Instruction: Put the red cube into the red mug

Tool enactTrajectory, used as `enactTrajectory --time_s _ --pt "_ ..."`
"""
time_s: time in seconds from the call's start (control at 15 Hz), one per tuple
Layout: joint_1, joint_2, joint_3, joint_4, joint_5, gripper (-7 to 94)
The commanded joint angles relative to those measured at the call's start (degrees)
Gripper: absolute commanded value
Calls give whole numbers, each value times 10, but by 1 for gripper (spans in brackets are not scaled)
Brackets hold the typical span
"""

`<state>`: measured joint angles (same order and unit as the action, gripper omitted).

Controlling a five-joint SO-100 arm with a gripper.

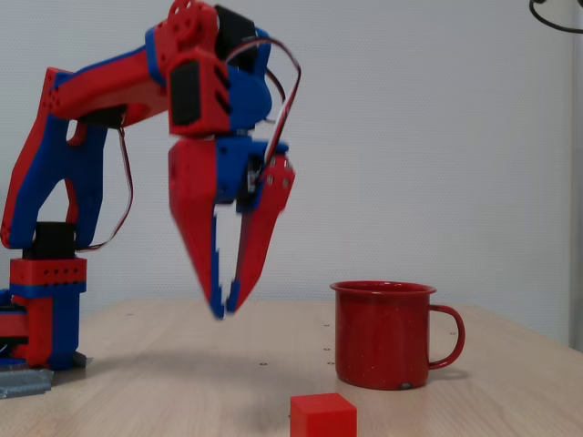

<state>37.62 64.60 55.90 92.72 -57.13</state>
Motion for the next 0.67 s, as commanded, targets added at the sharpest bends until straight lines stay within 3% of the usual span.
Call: enactTrajectory --time_s 0.0,0.6 --pt "4 11 -60 -17 -11 0" --pt "-47 -56 -121 -47 106 0"
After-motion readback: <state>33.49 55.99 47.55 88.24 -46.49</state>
